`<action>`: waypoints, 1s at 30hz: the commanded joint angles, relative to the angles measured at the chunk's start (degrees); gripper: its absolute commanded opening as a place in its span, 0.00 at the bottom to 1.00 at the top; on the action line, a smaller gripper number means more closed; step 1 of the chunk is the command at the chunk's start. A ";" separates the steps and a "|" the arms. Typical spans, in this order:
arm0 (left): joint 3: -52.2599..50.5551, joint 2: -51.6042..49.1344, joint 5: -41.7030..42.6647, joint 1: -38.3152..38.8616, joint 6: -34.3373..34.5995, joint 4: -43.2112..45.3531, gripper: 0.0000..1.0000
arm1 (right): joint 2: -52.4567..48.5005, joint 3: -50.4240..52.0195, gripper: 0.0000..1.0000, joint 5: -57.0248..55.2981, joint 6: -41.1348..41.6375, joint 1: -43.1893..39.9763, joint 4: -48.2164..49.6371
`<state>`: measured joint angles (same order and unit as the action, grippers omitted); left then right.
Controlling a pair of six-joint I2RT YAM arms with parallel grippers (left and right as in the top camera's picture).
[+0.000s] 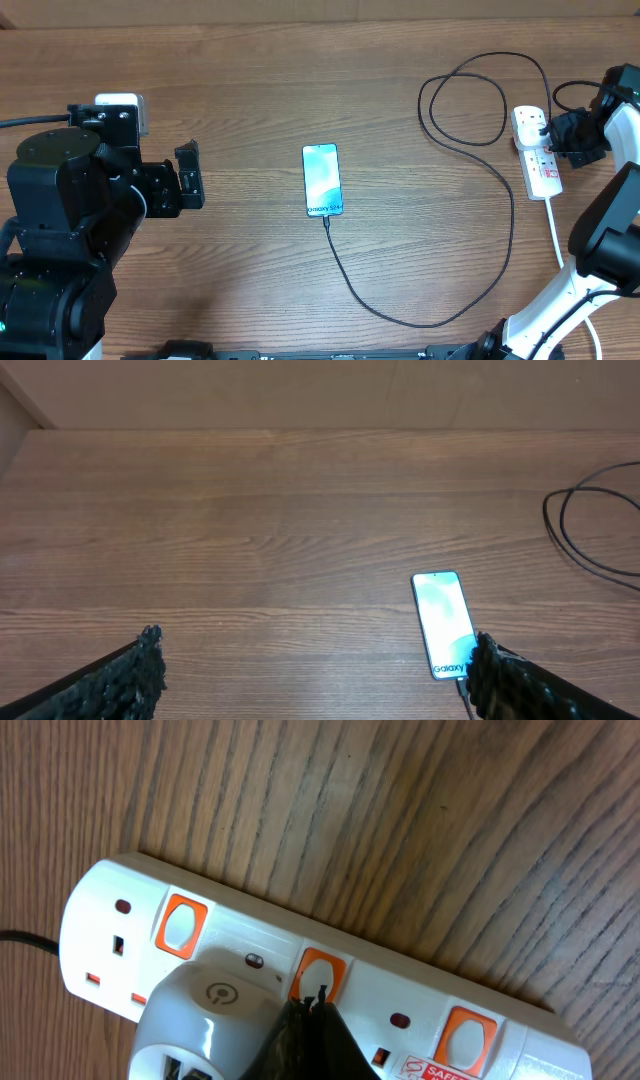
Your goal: Plug charger to phone and switch on socket
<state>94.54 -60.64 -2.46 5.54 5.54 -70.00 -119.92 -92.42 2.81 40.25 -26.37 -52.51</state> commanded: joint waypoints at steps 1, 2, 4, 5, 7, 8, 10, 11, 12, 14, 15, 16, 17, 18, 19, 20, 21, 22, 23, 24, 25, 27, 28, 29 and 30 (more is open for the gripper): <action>-0.09 -0.02 -1.07 0.11 -0.63 -0.09 1.00 | -0.76 0.07 0.04 2.45 -0.24 0.39 0.92; -0.09 -0.02 -1.09 0.11 -0.63 -0.09 1.00 | -0.96 0.07 0.04 2.45 -0.26 0.55 1.03; -0.09 -0.04 -1.07 0.11 -0.63 -0.09 1.00 | -1.64 0.07 0.04 2.43 -0.24 1.14 1.16; -0.09 -0.04 -1.09 0.11 -0.63 -0.09 1.00 | -1.95 0.07 0.04 2.43 -0.26 1.33 1.31; -0.09 -0.04 -1.07 0.11 -0.63 -0.09 1.00 | -2.99 0.07 0.04 2.51 -0.20 1.90 1.75; -0.11 -0.02 -1.07 0.11 -0.63 -0.09 1.00 | -3.63 0.07 0.04 2.60 -0.24 2.23 1.92; -0.09 -0.02 -1.09 0.11 -0.63 -0.09 1.00 | -4.50 0.07 0.04 2.91 -0.35 3.02 1.51; -0.09 -0.02 -1.07 0.11 -0.63 -0.09 1.00 | -4.79 0.09 0.04 2.97 -1.22 3.56 1.07; -0.09 -0.02 -1.09 0.11 -0.63 -0.09 1.00 | -4.81 0.09 0.04 3.10 -1.99 3.96 0.90; -0.09 0.04 -1.09 0.11 -0.63 -0.11 1.00 | -4.81 0.07 0.04 2.86 -4.09 4.74 0.81; -0.11 0.11 -1.07 0.11 -0.63 -0.09 1.00 | -4.79 0.02 0.04 2.86 -4.81 4.96 0.35; -0.11 0.39 -1.07 0.11 -0.63 -0.09 1.00 | -4.76 -0.44 0.04 2.84 -4.79 4.98 -1.46; -0.13 0.76 -1.09 0.11 -0.63 -0.09 1.00 | -4.76 -0.96 0.04 2.82 -4.79 4.98 -2.97; -0.22 1.33 -1.09 0.11 -0.63 -0.09 1.00 | -4.66 -1.77 0.04 2.82 -4.79 4.98 -4.83; -0.33 2.01 -1.09 0.11 -0.63 -0.09 1.00 | -4.46 -2.56 0.04 2.60 -4.79 4.87 -6.23; -0.37 2.91 -1.09 0.11 -0.63 -0.13 1.00 | -4.04 -3.72 0.04 1.95 -4.79 4.74 -7.85; -0.37 3.91 -1.09 0.11 -0.63 -0.13 1.00 | -3.54 -4.79 0.04 1.22 -4.76 4.61 -9.16; -0.37 5.07 -1.09 0.11 -0.63 -0.13 1.00 | -2.86 -5.99 0.04 0.57 -4.79 4.48 -10.49; -0.37 6.36 -1.09 0.11 -0.63 -0.13 1.00 | -1.88 -7.54 0.04 -0.24 -4.76 4.44 -12.17; -0.37 7.61 -1.09 0.11 -0.63 -0.13 1.00 | -0.90 -8.98 0.04 -0.57 -4.76 4.39 -13.70; -0.37 9.11 -1.09 0.11 -0.63 -0.13 1.00 | 0.55 -10.95 0.04 -0.57 -4.76 4.39 -15.50; -0.37 12.31 -1.09 0.11 -0.63 -0.13 1.00 | 4.07 -14.82 0.04 -0.33 -4.70 4.39 -18.75; -0.37 13.73 -1.09 0.11 -0.63 -0.13 1.00 | 5.44 -16.13 0.04 -0.07 -4.68 4.39 -19.65; -0.37 15.52 -1.09 0.11 -0.63 -0.13 1.00 | 7.76 -18.21 0.04 0.55 -3.96 4.39 -20.76; -0.37 17.29 -1.09 0.11 -0.63 -0.15 1.00 | 10.34 -20.33 0.04 1.64 -3.28 4.39 -21.29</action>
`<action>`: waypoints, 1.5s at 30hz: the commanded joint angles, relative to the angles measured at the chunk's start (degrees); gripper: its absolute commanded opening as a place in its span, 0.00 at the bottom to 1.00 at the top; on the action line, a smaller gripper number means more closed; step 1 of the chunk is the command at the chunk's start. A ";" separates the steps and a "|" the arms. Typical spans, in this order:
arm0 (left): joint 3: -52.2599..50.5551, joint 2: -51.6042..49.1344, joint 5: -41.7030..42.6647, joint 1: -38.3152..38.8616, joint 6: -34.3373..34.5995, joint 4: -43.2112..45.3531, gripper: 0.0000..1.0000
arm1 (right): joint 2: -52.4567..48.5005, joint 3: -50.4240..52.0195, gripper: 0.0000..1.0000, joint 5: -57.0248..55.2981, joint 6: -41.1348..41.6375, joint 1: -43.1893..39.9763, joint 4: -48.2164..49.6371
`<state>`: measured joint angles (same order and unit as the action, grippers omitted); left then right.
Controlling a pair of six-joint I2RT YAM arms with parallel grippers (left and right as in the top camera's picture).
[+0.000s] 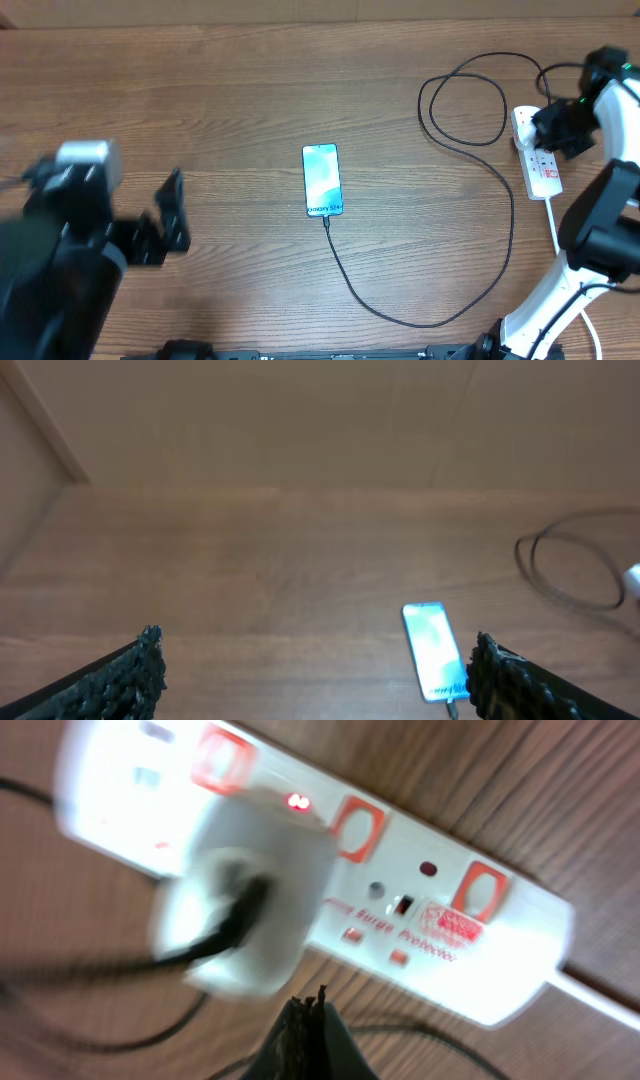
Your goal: Plug charger to phone and switch on socket
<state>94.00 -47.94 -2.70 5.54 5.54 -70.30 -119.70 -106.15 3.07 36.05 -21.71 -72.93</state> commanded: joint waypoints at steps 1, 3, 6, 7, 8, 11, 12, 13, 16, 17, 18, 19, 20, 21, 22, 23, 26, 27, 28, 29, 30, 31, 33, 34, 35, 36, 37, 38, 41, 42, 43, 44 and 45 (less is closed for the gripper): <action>0.17 6.32 -0.85 0.11 -0.63 0.15 1.00 | 12.83 -8.81 0.04 2.80 1.42 -0.26 -0.92; 0.17 9.86 -0.85 0.11 -0.63 0.15 1.00 | 18.16 -13.70 0.04 5.90 1.42 -0.26 0.09; 0.17 15.13 -0.85 0.11 -0.63 0.02 1.00 | 25.11 -21.42 0.04 7.54 1.38 -0.26 2.91; 0.17 16.92 -0.85 0.11 -0.63 -0.11 1.00 | 27.12 -23.78 0.04 7.48 1.31 -0.26 3.30; 0.17 18.73 -0.85 0.11 -0.63 -0.35 1.00 | 29.44 -26.47 0.04 7.30 0.52 -0.26 3.65; 0.20 23.89 -0.85 0.09 -0.63 -1.66 1.00 | 35.26 -32.11 0.04 7.30 -3.67 -0.26 5.20; 0.20 25.53 -0.83 0.09 -0.63 -2.47 1.00 | 37.03 -33.33 0.04 7.30 -4.72 -0.26 6.01; 0.20 27.19 -0.85 0.07 -0.63 -3.48 1.00 | 39.10 -34.36 0.04 7.28 -5.05 -0.26 7.06; 0.20 31.63 -0.83 -0.22 -0.63 -7.37 1.00 | 44.33 -35.10 0.04 7.43 -4.13 -0.20 10.95; 0.24 33.86 -0.87 -0.76 -0.63 -10.56 1.00 | 46.88 -35.10 0.04 7.76 -4.17 -0.11 13.29; 0.24 34.97 -0.85 -1.27 -0.66 -12.57 1.00 | 48.24 -35.10 0.04 7.72 -4.22 -0.11 14.14; 0.24 36.06 -0.85 -1.95 -0.66 -14.88 1.00 | 49.22 -35.10 0.04 7.72 -4.22 -0.11 14.49; 0.24 37.07 -0.87 -2.73 -0.63 -17.27 1.00 | 50.36 -35.10 0.04 7.72 -4.22 -0.09 14.53; 0.24 38.05 -0.87 -3.67 -0.63 -20.06 1.00 | 51.41 -35.08 0.04 7.74 -4.22 -0.09 14.14; 0.24 38.95 -0.85 -4.63 -0.63 -22.93 1.00 | 52.43 -35.08 0.04 7.74 -4.22 -0.04 13.03; 0.24 39.67 -0.85 -5.49 -0.63 -25.59 1.00 | 53.24 -35.04 0.04 7.72 -4.26 0.20 11.91; -0.35 42.77 -0.85 -8.22 -0.66 -25.53 1.00 | 57.07 -32.63 0.04 7.58 -4.63 2.93 8.17; -0.35 43.80 -0.85 -8.96 -0.66 -25.86 1.00 | 58.47 -31.21 0.04 7.58 -4.66 4.17 7.72; -0.33 44.78 -0.85 -9.51 -0.66 -26.40 1.00 | 59.91 -29.55 0.04 7.58 -4.66 5.38 7.58; -0.35 45.68 -0.85 -9.88 -0.66 -26.47 1.00 | 61.35 -27.63 0.04 7.58 -4.66 6.29 7.67; -0.35 46.73 -0.85 -10.29 -0.66 -26.47 1.00 | 63.23 -24.98 0.04 7.61 -4.63 7.17 8.09; -0.35 47.58 -0.85 -10.54 -0.66 -26.47 1.00 | 64.96 -22.38 0.04 7.74 -4.63 7.74 8.90; 0.92 47.56 -0.72 -10.84 -0.66 -26.25 1.00 | 69.64 -14.82 0.04 9.38 -4.61 8.15 12.55; 0.98 47.60 -0.70 -10.91 -0.66 -26.14 1.00 | 71.71 -11.47 0.04 10.69 -4.61 8.15 14.53; 1.03 47.65 -0.70 -10.88 -0.66 -26.49 1.00 | 73.59 -8.33 0.04 11.78 -4.63 8.15 16.39; 1.05 47.65 -0.70 -10.88 -0.66 -26.38 1.00 | 75.87 -4.70 0.04 12.85 -4.63 8.15 18.71; 0.94 47.65 -0.70 -10.88 -0.66 -26.47 1.00 | 79.69 1.22 0.05 14.14 -4.63 8.15 22.93; 0.94 47.65 -0.72 -10.88 -0.66 -26.47 1.00 | 82.01 4.44 0.06 14.45 -4.66 8.13 25.22; 0.94 47.65 -0.72 -10.88 -0.66 -26.47 1.00 | 86.66 9.53 0.06 14.45 -4.66 8.15 29.51; 0.94 47.65 -0.70 -10.88 -0.66 -26.47 1.00 | 87.86 10.32 0.06 14.49 -4.66 8.13 30.14; 0.94 47.65 -0.70 -10.88 -0.66 -26.47 1.00 | 88.98 10.82 0.06 14.64 -4.66 8.13 30.42; 0.94 47.65 -0.72 -10.88 -0.66 -26.47 1.00 | 90.07 11.08 0.06 14.62 -4.66 8.13 30.51; 0.94 47.65 -0.70 -10.91 -0.66 -26.47 1.00 | 91.19 11.28 0.05 14.62 -4.66 8.09 30.69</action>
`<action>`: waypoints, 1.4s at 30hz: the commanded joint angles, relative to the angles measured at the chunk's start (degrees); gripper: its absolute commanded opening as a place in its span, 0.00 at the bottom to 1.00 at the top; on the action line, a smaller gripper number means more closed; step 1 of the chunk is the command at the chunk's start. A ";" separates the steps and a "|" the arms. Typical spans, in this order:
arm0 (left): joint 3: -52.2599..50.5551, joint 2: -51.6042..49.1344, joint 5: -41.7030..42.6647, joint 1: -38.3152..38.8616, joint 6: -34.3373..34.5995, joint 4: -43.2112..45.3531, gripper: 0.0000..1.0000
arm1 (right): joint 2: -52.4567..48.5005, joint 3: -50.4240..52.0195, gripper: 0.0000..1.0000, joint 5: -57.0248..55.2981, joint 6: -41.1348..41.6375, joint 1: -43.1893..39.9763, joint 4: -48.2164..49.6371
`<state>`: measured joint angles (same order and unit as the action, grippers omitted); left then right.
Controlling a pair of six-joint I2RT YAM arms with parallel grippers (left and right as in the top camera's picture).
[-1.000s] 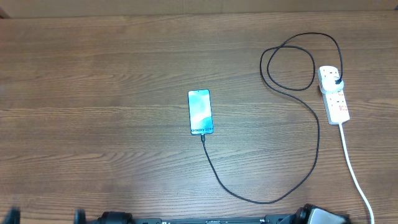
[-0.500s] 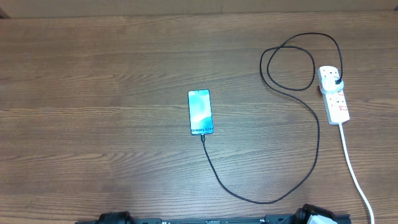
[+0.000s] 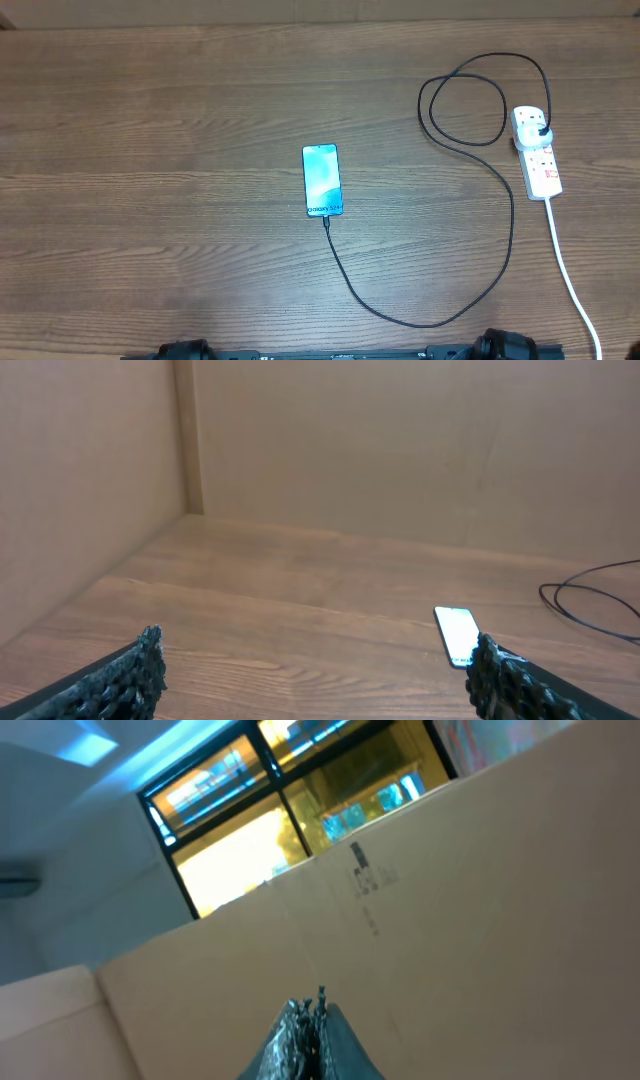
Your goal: Plug charger to phone and switch on socket
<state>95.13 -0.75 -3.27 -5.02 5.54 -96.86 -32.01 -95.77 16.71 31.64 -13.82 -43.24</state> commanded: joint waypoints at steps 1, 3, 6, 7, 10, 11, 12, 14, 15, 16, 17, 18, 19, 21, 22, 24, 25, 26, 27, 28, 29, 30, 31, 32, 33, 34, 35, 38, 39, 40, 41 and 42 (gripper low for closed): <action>-0.20 0.46 -0.13 -0.35 -0.66 0.09 1.00 | 4.48 0.90 0.05 0.98 -0.24 0.20 0.98; -0.20 0.46 -0.13 -0.33 -0.66 0.09 1.00 | 6.23 0.90 0.04 0.98 -0.24 0.20 1.01; -0.20 0.46 -0.13 -0.33 -0.66 0.09 1.00 | 9.14 0.90 0.04 0.96 -0.26 0.20 0.98; -0.20 0.46 -0.13 -0.33 -0.66 0.33 1.00 | 9.77 0.90 0.04 0.96 -0.28 0.20 1.01; -0.70 0.46 0.15 -0.33 -0.59 4.90 1.00 | 11.91 0.87 0.04 0.96 -0.70 0.04 1.31; -1.49 0.46 0.33 -0.28 -0.46 6.88 1.00 | 12.50 0.87 0.04 0.94 -0.70 -0.13 1.49; -2.62 0.46 0.33 -0.26 -0.35 8.57 1.00 | 12.87 0.87 0.04 0.94 -0.70 -0.26 1.51; -7.06 0.46 0.46 -0.26 -0.35 12.87 1.00 | 13.57 0.87 0.04 0.96 -0.70 -0.46 1.62; -10.14 0.46 1.22 -0.26 -0.39 15.26 1.00 | 13.77 0.87 0.04 0.96 -0.70 -0.46 1.64; -13.33 0.46 2.34 -0.26 -0.37 17.66 1.00 | 13.97 0.87 0.04 0.96 -0.70 -0.46 1.75; -16.87 0.46 3.98 -0.26 -0.39 20.39 1.00 | 14.03 0.87 0.04 0.94 -0.70 -0.46 1.97; -20.52 0.46 5.64 -0.26 -0.39 23.37 1.00 | 14.05 0.87 0.04 0.96 -0.70 -0.46 2.12; -24.41 0.46 6.99 -0.26 -0.42 26.69 1.00 | 14.05 0.87 0.04 0.96 -0.70 -0.46 2.16; -34.91 0.46 9.55 -0.26 -0.39 37.03 1.00 | 14.05 0.87 0.04 0.96 -0.68 -0.44 2.54; -38.93 0.46 10.60 -0.26 -0.39 41.62 1.00 | 14.05 0.81 0.04 0.96 -0.68 -0.44 2.69; -46.80 0.46 12.39 -0.26 -0.39 51.06 1.00 | 14.05 0.83 0.04 0.94 -0.68 -0.44 4.31; -49.99 0.46 13.00 -0.26 -0.39 54.95 0.99 | 14.05 0.83 0.04 0.94 -0.68 -0.44 5.49; -54.07 0.46 14.03 -0.26 -0.39 60.04 0.99 | 14.05 0.83 0.04 0.79 -0.68 -0.44 6.86; -57.05 0.46 14.88 -0.26 -0.39 63.60 1.00 | 14.05 0.79 0.04 0.76 -0.68 -0.24 7.91; -60.59 0.46 15.74 -0.26 -0.39 67.60 1.00 | 14.05 0.70 0.04 0.76 -0.68 0.04 8.68; -63.76 0.46 16.26 -0.26 -0.39 71.01 1.00 | 14.05 0.37 0.04 0.76 -0.63 0.37 9.07; -67.04 0.46 16.79 -0.26 -0.39 74.44 1.00 | 14.05 0.07 0.04 0.90 -0.63 0.66 9.62; -69.57 0.46 16.94 -0.26 -0.39 76.91 1.00 | 14.05 -0.48 0.04 1.01 -0.63 0.76 10.03; -72.41 0.46 16.96 -0.26 -0.37 79.62 1.00 | 14.05 -1.05 0.04 0.96 -0.68 0.83 10.03; -74.62 0.46 17.05 -0.26 -0.39 81.79 1.00 | 14.05 -1.60 0.04 1.01 -0.66 0.94 9.99; -77.29 0.46 17.09 -0.26 -0.39 84.50 1.00 | 14.10 -2.01 0.04 1.42 -0.66 0.96 9.81; -79.17 0.46 17.09 -0.26 -0.39 86.55 1.00 | 14.25 -2.21 0.04 1.66 -0.66 0.98 9.75; -84.19 0.46 17.09 -0.26 -0.39 92.00 1.00 | 16.20 -1.53 0.04 2.89 -0.66 0.96 9.86; -85.53 0.46 17.07 -0.26 -0.39 93.33 1.00 | 17.18 -1.09 0.04 2.91 -0.66 0.96 10.05; -86.71 0.46 17.05 -0.26 -0.42 94.33 1.00 | 18.18 -0.55 0.04 2.93 -0.66 0.96 10.25; -87.49 0.46 16.98 -0.26 -0.42 94.88 1.00 | 19.69 0.39 0.04 2.93 -0.66 0.96 10.51; -88.39 0.46 16.81 -0.26 -0.42 95.49 1.00 | 21.14 1.38 0.04 2.93 -0.63 0.96 10.80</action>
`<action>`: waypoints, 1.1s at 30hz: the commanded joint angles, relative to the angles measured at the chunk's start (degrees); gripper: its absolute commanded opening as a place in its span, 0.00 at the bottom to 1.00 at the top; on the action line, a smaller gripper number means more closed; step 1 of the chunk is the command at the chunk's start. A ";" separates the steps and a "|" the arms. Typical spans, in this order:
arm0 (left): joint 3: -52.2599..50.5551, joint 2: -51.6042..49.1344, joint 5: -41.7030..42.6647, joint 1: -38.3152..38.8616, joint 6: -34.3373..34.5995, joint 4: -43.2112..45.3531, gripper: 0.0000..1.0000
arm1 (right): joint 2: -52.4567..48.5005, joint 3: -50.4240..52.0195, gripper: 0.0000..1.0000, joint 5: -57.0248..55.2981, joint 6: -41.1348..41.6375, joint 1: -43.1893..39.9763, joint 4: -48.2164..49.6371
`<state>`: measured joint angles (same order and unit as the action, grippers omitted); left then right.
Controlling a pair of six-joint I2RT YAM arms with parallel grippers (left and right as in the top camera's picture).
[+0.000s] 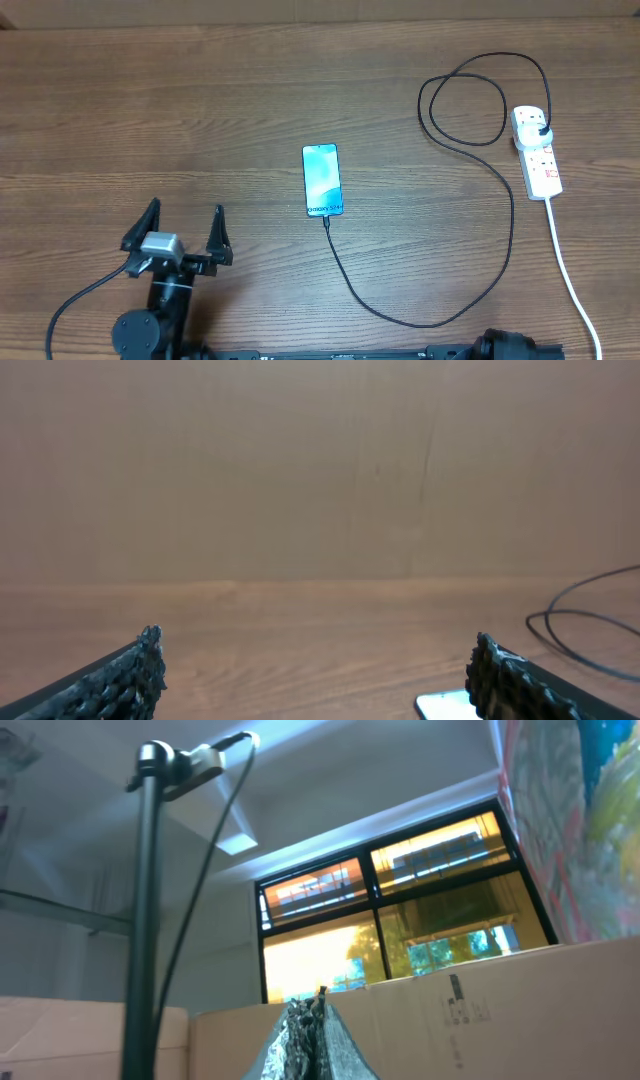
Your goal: Plug charger to phone and switch on socket
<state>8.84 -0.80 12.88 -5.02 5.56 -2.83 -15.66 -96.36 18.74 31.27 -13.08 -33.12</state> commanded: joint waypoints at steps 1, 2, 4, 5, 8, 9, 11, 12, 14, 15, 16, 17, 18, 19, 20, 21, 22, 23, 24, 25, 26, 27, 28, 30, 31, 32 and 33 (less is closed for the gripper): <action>-2.84 0.50 0.66 -0.26 -0.44 1.97 1.00 | 6.21 3.04 0.04 0.98 -0.24 0.22 1.31; -3.48 0.50 0.68 -0.26 -0.42 2.38 1.00 | 8.13 4.46 0.04 1.88 -0.24 0.22 2.27; -4.22 0.50 0.63 -0.26 -0.44 2.78 1.00 | 10.86 5.95 0.04 5.07 -0.22 0.22 3.87; -4.28 0.50 0.50 -0.26 -0.44 2.84 1.00 | 11.82 6.27 0.04 6.58 -0.24 0.24 4.61; -4.31 0.50 0.13 -0.26 -0.46 2.86 1.00 | 14.08 6.23 0.04 7.96 -0.28 0.70 5.35; -4.31 0.50 -0.22 -0.26 -0.48 2.69 1.00 | 14.82 6.25 0.04 7.89 -0.39 1.01 5.40; -4.31 0.50 -1.36 -0.26 -0.46 2.21 1.00 | 15.39 5.86 0.04 7.96 -1.60 1.60 5.40; -4.31 0.50 -1.62 -0.26 -0.46 2.08 1.00 | 15.37 5.46 0.04 7.91 -1.64 1.88 5.40; -4.31 0.50 -1.73 -0.26 -0.44 2.03 0.99 | 15.37 5.25 0.04 8.02 -2.14 2.27 5.38; -4.31 0.50 -1.70 -0.26 -0.44 1.99 1.00 | 15.37 5.01 0.04 7.93 -2.86 2.49 5.40; -4.31 0.50 -1.77 -0.26 -0.46 1.73 1.00 | 15.37 4.79 0.04 7.93 -3.10 2.60 5.33; -4.31 0.50 -2.08 -0.26 -0.50 1.36 1.00 | 15.37 4.70 0.04 7.93 -3.10 2.60 5.38; -4.31 0.50 -2.64 -0.26 -0.48 0.87 1.00 | 15.37 4.59 0.04 7.93 -3.10 2.64 5.35; -4.31 0.50 -2.97 -0.26 -0.48 0.37 1.00 | 15.37 4.57 0.04 7.93 -3.10 2.64 5.35; -4.31 0.50 -3.02 -0.26 -0.48 -0.22 1.00 | 15.37 4.55 0.04 7.93 -3.32 2.73 5.35; -4.31 0.50 -3.02 -0.26 -0.48 -0.79 1.00 | 15.37 4.55 0.04 7.93 -3.32 2.80 5.38; -4.31 0.50 -3.02 -0.26 -0.68 -1.42 1.00 | 15.37 4.55 0.04 7.91 -3.32 2.80 5.40; -4.31 0.50 -3.04 -0.26 -0.94 -1.95 1.00 | 15.37 4.55 0.04 7.91 -3.34 2.80 5.40; -4.31 0.50 -3.04 -0.26 -0.94 -2.47 1.00 | 15.37 4.57 0.04 7.89 -3.32 2.80 5.40; -4.31 0.50 -3.28 -0.26 -0.92 -3.06 1.00 | 15.37 4.57 0.04 7.91 -3.32 2.80 5.40; -4.31 0.50 -3.32 -0.26 -0.90 -4.04 1.00 | 15.37 4.57 0.04 7.91 -3.30 2.80 5.44; -4.31 0.50 -3.23 -0.26 -0.87 -6.43 1.00 | 15.37 4.57 0.06 7.89 -3.28 2.60 5.55; -4.31 0.50 -3.23 -0.26 -0.87 -9.99 1.00 | 15.37 4.70 0.11 7.45 -3.30 2.29 6.01; -4.26 0.39 -3.39 -0.26 -0.87 -11.82 1.00 | 15.34 4.79 0.12 6.86 -3.30 2.01 6.05; -4.24 0.33 -3.37 -0.26 -0.87 -11.72 1.00 | 15.34 4.81 0.12 6.82 -3.32 1.79 6.05; -4.26 0.33 -3.39 -0.26 -0.87 -11.98 1.00 | 15.34 4.81 0.12 6.82 -3.32 1.70 6.05; -4.26 0.28 -3.41 -0.26 -0.87 -11.91 1.00 | 15.34 4.81 0.13 6.82 -3.32 1.55 6.05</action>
<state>4.62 -0.91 10.17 -5.02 5.54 -14.39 -0.32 -91.55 26.50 28.14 -10.90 -26.92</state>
